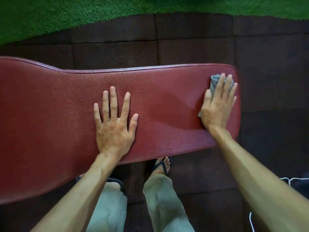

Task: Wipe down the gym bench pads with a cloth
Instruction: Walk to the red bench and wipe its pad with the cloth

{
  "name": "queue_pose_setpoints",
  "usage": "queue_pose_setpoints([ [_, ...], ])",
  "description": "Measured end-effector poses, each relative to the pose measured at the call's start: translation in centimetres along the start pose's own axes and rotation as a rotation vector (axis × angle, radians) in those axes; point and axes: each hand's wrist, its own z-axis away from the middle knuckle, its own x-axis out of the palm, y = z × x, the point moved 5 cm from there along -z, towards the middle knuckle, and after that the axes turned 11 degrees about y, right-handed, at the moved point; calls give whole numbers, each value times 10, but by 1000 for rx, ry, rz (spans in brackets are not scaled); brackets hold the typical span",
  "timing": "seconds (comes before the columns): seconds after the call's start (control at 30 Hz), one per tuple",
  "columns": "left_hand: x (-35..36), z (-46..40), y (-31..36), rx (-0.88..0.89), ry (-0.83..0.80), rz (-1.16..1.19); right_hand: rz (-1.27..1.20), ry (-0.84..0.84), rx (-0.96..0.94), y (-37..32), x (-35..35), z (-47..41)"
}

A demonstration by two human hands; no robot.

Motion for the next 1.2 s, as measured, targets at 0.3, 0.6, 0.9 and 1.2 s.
queue_pose_setpoints([
  [0.3, -1, -1, 0, -6, 8, 18, 3, -157, -618, -64, 6, 95],
  [0.6, 1, 1, -1, -7, 12, 11, 31, -129, -593, -57, 6, 106],
  [0.9, -3, 1, 0, 0, -20, -35, -153, -31, -565, -58, 6, 101],
  [1.2, -60, 27, 30, -67, -293, 231, -584, -373, -26, -56, -55, 134],
])
